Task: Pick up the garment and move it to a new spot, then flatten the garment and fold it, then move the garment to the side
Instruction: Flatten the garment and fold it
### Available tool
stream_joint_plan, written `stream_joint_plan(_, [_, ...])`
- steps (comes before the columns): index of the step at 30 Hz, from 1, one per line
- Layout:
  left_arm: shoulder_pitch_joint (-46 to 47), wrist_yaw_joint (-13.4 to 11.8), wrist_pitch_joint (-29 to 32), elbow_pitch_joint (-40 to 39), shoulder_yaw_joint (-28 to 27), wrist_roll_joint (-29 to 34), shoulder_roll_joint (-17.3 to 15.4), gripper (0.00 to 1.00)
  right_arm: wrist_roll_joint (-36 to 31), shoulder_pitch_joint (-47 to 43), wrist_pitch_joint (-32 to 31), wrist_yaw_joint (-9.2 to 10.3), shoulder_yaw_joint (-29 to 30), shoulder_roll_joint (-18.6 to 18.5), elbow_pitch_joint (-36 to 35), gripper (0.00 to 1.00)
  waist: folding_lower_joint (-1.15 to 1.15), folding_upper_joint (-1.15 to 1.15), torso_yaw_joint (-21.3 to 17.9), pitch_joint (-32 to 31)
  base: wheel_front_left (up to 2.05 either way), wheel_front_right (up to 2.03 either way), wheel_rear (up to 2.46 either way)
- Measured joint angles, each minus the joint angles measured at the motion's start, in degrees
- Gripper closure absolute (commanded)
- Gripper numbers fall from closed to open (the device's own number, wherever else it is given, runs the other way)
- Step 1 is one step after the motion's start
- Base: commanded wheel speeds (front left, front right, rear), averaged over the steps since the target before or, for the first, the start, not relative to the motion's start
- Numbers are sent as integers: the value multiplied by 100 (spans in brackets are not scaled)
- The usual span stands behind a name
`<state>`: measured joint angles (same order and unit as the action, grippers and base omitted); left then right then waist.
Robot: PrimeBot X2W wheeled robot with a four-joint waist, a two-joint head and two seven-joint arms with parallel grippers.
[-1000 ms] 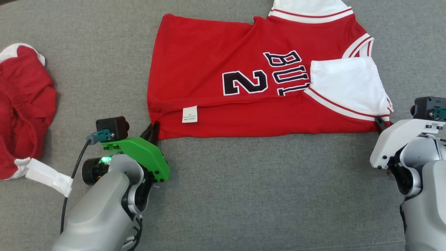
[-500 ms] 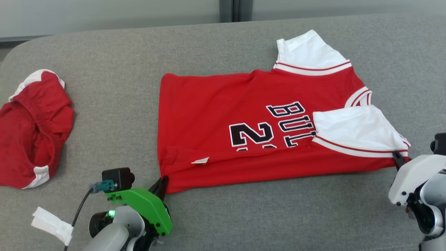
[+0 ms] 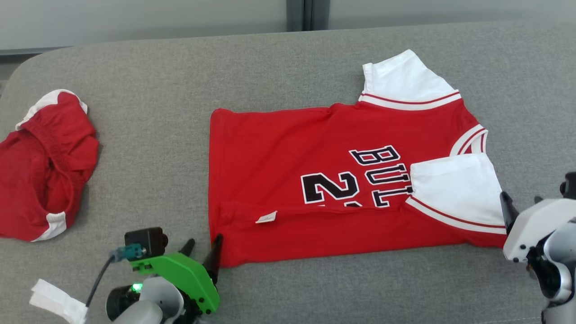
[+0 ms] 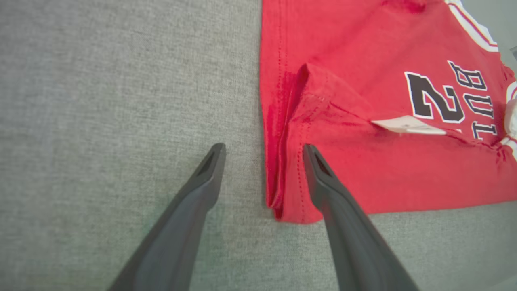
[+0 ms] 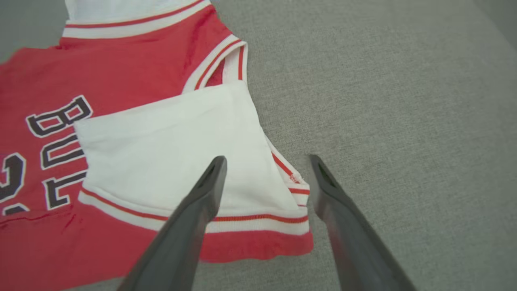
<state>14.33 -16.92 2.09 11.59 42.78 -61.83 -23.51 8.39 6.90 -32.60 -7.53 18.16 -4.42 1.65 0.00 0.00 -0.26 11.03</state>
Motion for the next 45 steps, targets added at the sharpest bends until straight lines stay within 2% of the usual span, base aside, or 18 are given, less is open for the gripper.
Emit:
stream_joint_plan(7, [1048,-7,158,105,-158,237,-129,0,116,1267,-97,0,-686,-530,-48,0,0,0,-19,266,0,0,0])
stream_joint_plan(13, [2311,162,537,775,-154,446,14,0,406,2775,-151,0,-1403,-903,743,0,0,0,-44,660,0,0,0])
stream_joint_plan(18, [3184,348,823,1430,-10,599,209,0,569,3746,51,0,-1895,-1036,1524,0,0,0,-64,1035,0,0,0])
stream_joint_plan(23, [3712,519,990,1879,136,748,380,0,623,4302,268,0,-2227,-1176,2034,0,1,0,-70,1333,0,0,0])
stream_joint_plan(29, [4081,580,942,2310,211,887,544,0,722,4666,447,0,-2451,-1274,2448,0,1,0,-49,1585,0,0,0])
stream_joint_plan(33, [4216,601,956,2527,290,932,636,0,746,4846,495,-1,-2554,-1338,2646,0,0,0,-35,1709,0,0,0])
stream_joint_plan(41, [4492,829,1015,2726,495,1055,829,0,758,5226,441,0,-2726,-1469,3018,0,0,0,42,1933,0,0,0])
stream_joint_plan(42, [4526,839,991,2742,542,1102,846,18,738,5276,421,0,-2751,-1492,3077,0,0,0,62,1955,0,0,0])
stream_joint_plan(43, [4547,845,993,2763,576,1149,860,55,712,5323,397,0,-2760,-1512,3138,0,1,0,79,1974,0,0,0])
stream_joint_plan(44, [4581,878,995,2778,604,1177,879,85,694,5377,375,0,-2752,-1533,3209,0,0,0,100,1999,0,0,0])
stream_joint_plan(45, [4613,889,995,2788,630,1184,901,100,659,5437,342,0,-2750,-1556,3288,0,0,0,122,2026,0,0,0])
